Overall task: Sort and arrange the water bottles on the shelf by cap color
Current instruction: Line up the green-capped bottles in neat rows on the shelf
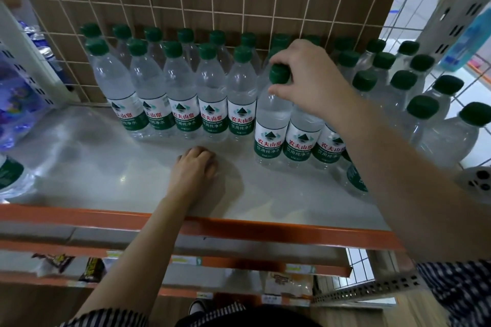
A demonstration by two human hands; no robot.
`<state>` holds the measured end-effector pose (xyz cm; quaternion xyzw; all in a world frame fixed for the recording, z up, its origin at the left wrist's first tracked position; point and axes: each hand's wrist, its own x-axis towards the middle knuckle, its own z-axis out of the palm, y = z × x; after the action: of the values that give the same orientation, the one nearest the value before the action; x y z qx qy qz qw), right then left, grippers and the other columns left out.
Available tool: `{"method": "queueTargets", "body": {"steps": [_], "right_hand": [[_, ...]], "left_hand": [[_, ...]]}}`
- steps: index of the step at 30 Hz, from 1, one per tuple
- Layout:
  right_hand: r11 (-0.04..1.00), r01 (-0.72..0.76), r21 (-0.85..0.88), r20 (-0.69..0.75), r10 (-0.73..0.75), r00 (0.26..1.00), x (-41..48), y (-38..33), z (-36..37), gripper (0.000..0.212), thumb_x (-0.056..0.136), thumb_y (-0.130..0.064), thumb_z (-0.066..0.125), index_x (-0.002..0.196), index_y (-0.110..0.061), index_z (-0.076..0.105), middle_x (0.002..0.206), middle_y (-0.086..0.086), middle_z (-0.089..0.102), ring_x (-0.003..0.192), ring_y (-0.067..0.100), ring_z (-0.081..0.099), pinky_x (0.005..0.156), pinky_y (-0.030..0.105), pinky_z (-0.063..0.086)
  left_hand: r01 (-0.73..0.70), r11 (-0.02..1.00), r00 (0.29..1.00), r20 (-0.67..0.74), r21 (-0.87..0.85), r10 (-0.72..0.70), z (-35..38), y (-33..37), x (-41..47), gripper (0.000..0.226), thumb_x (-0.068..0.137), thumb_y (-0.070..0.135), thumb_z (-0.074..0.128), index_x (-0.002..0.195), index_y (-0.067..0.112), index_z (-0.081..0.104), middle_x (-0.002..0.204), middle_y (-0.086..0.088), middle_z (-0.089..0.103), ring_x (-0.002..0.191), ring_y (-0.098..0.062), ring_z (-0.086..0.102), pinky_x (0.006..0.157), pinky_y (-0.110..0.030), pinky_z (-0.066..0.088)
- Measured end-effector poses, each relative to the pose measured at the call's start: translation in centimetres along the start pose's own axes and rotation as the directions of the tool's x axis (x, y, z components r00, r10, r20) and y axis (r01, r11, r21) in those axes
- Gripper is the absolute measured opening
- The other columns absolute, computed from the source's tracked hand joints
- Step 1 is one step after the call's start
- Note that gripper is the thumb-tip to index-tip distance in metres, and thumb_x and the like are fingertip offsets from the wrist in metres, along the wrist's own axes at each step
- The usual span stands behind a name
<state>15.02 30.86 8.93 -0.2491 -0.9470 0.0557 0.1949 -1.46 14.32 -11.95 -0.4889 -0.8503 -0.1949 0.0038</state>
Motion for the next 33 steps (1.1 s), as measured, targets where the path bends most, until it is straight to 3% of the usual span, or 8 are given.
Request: {"method": "queueTargets", "body": {"steps": [5, 11, 18, 26, 33], "right_hand": [[0.983, 0.184, 0.025, -0.139, -0.179, 0.974, -0.4, -2.8, 0.7, 0.037, 0.089, -0.028, 0.069, 0.121, -0.009, 0.066, 0.109, 0.008, 0.060, 0.107, 0.023, 0.051, 0.092, 0.024, 0.034], [0.918, 0.340, 0.202, 0.005, -0.348, 0.937, 1.4, -10.4, 4.1, 0.029, 0.091, -0.021, 0.067, 0.117, -0.008, 0.068, 0.111, 0.009, 0.065, 0.102, 0.022, 0.058, 0.088, 0.025, 0.042], [0.825, 0.480, 0.300, -0.008, -0.500, 0.866, 4.9, -23.2, 8.3, 0.025, 0.092, -0.024, 0.064, 0.113, -0.011, 0.070, 0.104, 0.007, 0.066, 0.094, 0.019, 0.058, 0.080, 0.027, 0.044], [0.771, 0.472, 0.427, -0.015, -0.516, 0.856, 9.5, -36.9, 13.4, 0.030, 0.091, -0.026, 0.066, 0.114, -0.008, 0.068, 0.100, 0.008, 0.065, 0.091, 0.021, 0.060, 0.083, 0.037, 0.048], [0.758, 0.381, 0.529, 0.044, -0.473, 0.880, 11.2, -42.2, 15.9, 0.045, 0.091, -0.035, 0.067, 0.128, -0.013, 0.057, 0.106, 0.001, 0.068, 0.091, 0.018, 0.062, 0.083, 0.041, 0.051]], "left_hand": [[0.003, 0.999, 0.992, -0.127, -0.033, -0.007, -3.6, -0.3, -1.5, 0.026, 0.095, 0.022, 0.060, 0.116, 0.009, 0.069, 0.120, -0.009, 0.066, 0.100, -0.031, 0.064, 0.084, -0.039, 0.051], [0.018, 0.995, 0.938, -0.346, 0.094, 0.016, -11.7, -4.8, -3.9, 0.025, 0.095, 0.024, 0.059, 0.114, 0.009, 0.069, 0.115, -0.010, 0.067, 0.100, -0.034, 0.064, 0.086, -0.045, 0.051], [0.024, 0.964, 0.855, -0.505, 0.265, 0.118, -21.8, -14.2, -7.0, 0.028, 0.089, 0.020, 0.059, 0.112, 0.007, 0.069, 0.112, -0.010, 0.068, 0.108, -0.032, 0.063, 0.092, -0.042, 0.047], [-0.013, 0.976, 0.834, -0.536, 0.219, 0.132, -29.6, -25.9, -8.7, 0.030, 0.094, 0.019, 0.055, 0.120, 0.006, 0.066, 0.117, -0.011, 0.066, 0.111, -0.033, 0.061, 0.096, -0.045, 0.047], [-0.085, 0.994, 0.852, -0.513, 0.062, 0.105, -29.9, -31.1, -8.6, 0.031, 0.097, 0.016, 0.054, 0.123, 0.001, 0.063, 0.118, -0.013, 0.065, 0.108, -0.032, 0.063, 0.090, -0.046, 0.051]]}}
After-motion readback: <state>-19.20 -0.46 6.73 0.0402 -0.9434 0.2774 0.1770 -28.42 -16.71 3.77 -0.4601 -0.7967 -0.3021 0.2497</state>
